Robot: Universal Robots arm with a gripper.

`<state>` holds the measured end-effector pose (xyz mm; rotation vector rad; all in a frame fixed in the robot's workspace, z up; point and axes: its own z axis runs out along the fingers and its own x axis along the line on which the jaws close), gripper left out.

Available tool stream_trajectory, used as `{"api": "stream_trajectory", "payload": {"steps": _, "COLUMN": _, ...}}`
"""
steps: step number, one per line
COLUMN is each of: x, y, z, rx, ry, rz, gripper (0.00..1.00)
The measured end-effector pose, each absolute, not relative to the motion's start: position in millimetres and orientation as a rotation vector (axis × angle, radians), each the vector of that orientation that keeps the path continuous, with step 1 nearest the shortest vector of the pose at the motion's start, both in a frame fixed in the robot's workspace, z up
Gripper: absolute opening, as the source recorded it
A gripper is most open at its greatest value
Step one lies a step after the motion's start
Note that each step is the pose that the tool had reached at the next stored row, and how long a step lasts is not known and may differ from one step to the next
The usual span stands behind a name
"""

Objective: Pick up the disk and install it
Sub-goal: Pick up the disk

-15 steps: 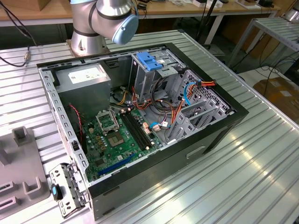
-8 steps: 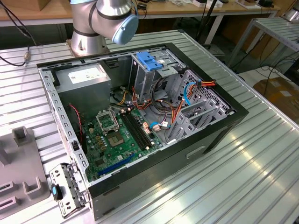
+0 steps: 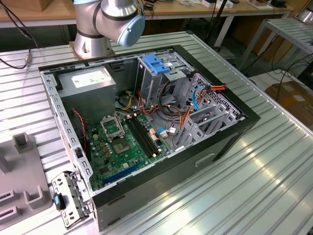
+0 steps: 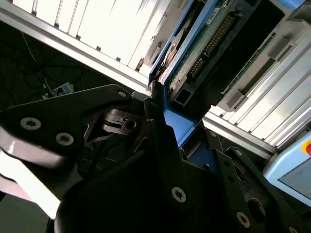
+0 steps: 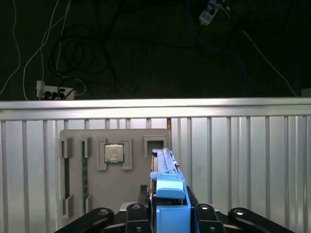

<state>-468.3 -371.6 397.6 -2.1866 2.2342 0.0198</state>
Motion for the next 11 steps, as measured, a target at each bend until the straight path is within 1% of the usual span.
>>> {"api": "stream_trajectory", "payload": {"steps": 11, "x": -468.1, "y": -371.6, "z": 402.3, "rx": -2.187, "ry": 2.235, "rz": 0.021, "gripper": 0.37}}
